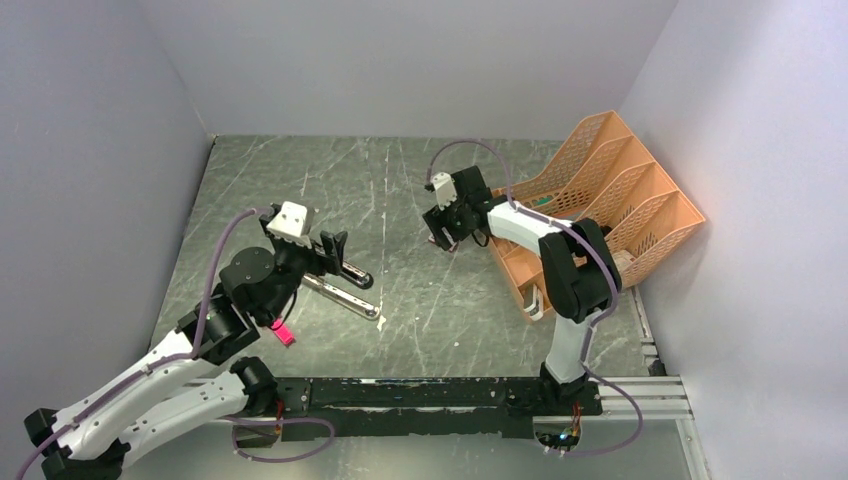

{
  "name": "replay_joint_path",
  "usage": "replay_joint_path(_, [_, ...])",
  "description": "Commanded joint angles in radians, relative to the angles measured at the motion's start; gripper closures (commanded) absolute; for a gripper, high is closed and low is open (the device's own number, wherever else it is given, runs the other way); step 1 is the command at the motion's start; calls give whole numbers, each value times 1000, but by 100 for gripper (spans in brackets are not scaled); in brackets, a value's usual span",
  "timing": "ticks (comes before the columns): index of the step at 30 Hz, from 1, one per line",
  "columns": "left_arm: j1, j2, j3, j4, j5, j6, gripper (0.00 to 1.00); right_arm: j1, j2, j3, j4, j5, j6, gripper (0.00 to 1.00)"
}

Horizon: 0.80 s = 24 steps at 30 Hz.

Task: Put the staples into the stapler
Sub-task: Move the staple box to the center of the board.

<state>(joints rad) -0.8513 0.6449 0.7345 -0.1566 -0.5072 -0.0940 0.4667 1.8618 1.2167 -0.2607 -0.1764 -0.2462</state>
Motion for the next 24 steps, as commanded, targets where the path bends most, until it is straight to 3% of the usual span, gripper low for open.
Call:
replay_joint_path(1, [8,8,33,-5,16,-3,20,-20,40,31,-62,-50,-70,26])
replay_joint_path(24, [9,42,42,-15,26,6,21,-23,129,63,-113,-44,-106,42])
